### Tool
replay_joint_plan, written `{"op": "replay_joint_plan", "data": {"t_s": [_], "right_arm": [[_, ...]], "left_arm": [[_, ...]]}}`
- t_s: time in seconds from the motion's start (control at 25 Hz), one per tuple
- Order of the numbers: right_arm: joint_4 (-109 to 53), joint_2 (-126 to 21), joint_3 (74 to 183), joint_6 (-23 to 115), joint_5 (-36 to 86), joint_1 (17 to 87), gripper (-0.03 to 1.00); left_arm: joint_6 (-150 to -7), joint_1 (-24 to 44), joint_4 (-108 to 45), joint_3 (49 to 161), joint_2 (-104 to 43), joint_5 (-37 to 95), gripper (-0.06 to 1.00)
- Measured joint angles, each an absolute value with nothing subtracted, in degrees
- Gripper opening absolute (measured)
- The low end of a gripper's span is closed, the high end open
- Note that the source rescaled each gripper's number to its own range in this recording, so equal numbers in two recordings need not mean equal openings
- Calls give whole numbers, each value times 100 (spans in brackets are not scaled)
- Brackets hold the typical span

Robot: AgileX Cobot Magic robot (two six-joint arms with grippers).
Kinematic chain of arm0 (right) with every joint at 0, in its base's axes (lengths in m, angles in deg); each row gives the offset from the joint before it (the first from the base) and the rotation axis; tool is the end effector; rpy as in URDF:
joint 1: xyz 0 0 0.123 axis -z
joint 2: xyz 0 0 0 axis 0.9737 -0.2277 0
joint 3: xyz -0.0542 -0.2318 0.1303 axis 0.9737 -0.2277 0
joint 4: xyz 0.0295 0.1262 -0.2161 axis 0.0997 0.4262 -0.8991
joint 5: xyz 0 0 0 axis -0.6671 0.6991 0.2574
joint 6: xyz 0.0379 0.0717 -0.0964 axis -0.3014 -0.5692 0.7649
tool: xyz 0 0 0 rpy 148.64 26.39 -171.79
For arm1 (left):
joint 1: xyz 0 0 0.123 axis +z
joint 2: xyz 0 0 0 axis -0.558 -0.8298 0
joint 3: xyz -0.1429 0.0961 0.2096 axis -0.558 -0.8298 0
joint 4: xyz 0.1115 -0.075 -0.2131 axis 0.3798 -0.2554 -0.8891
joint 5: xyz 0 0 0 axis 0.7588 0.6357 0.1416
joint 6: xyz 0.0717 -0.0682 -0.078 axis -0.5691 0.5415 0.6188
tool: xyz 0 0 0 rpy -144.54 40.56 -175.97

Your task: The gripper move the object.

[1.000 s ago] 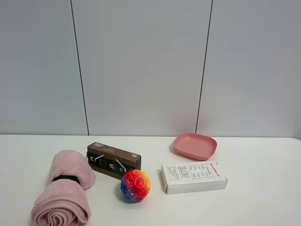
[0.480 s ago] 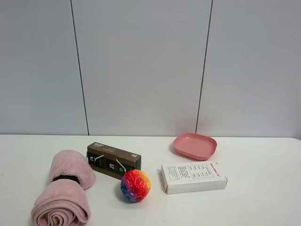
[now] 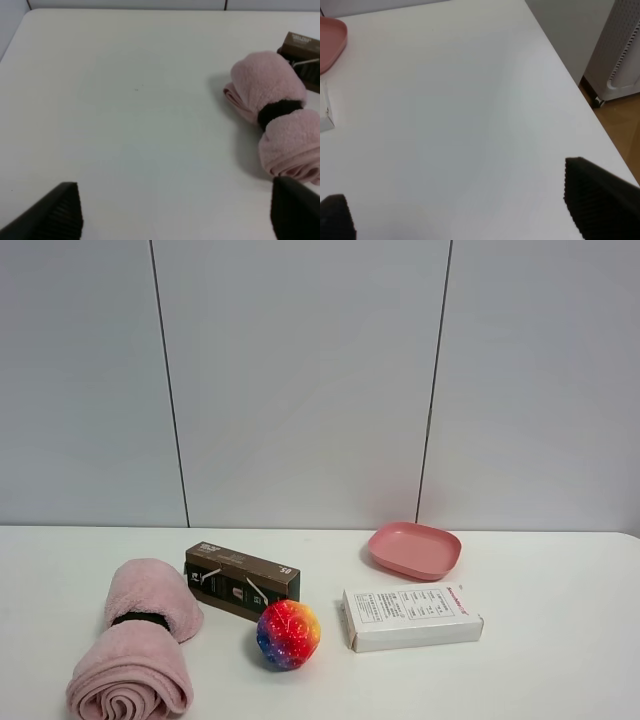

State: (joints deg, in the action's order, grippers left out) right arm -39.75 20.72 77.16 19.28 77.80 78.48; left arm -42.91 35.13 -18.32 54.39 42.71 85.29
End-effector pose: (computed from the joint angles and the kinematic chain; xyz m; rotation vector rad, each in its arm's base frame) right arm 0.0386 -0.0083 0.2600 0.0964 2.0523 -0.0575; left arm 0.0396 0.0003 0.2652 -0.0495 2.0192 -0.0107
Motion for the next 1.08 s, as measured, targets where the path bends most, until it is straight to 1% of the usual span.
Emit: {"op": "replay_joint_plan", "data": {"t_s": [1.08], "right_arm": [[-3975,2072,7716,1928,7780,7848,73]], "left_arm": [[-4297,3513,-1832,5439,4271,8529,100]]}}
